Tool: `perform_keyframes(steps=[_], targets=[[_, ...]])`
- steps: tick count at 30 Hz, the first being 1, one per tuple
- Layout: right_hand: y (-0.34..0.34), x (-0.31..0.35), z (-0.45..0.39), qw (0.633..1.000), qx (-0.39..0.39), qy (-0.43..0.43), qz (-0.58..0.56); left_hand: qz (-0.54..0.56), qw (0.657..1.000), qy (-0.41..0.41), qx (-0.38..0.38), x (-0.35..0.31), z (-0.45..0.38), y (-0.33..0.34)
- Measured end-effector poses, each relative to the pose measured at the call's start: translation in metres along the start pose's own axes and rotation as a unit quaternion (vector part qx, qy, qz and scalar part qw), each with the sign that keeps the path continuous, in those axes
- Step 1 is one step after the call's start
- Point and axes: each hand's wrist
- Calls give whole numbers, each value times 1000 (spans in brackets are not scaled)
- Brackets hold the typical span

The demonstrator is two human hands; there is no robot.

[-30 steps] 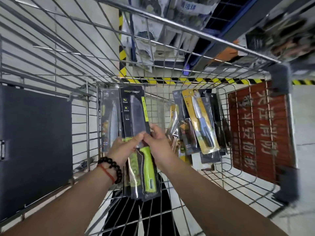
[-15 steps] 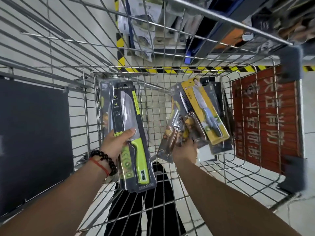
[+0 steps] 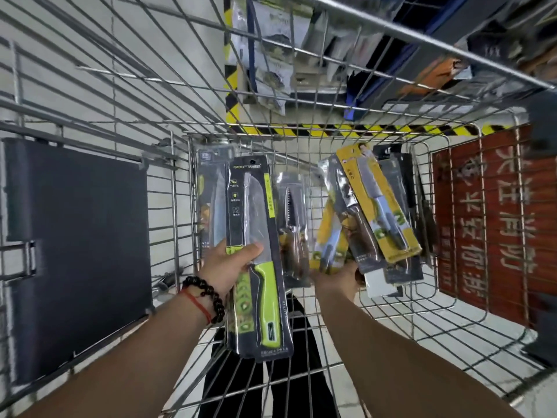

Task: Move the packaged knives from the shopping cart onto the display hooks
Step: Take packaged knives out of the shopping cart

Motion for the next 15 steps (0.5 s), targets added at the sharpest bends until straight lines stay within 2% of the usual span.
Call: perform_keyframes(steps=[3,5,9,11,13,15], targets=[[-8,9,7,998,30,-48,22,-12,1000,-13,2,0,2,-2],[-14,16,17,997,60,-41,2,-20,1000,-14,4,0,2,-5],[-42,21,40,970,223,-18,-90,-18,999,-25,-5,-2,5,-11],[-59,18,50,952,291,-33,-93,-8,999,-28,-16,-3,7,-13],[-66,14,49,948,306,-42,-78,-5,999,-31,-20,-4,8,-14],[-70,13,49,958,280,-44,-51,-7,999,-26,-20,-5,10,-15]])
Point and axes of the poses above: each hand's wrist, its own z-axis away from the middle knuckle, its own y-axis out of the palm, x = y × z, and after that the axes turned 15 degrees about y, right-handed
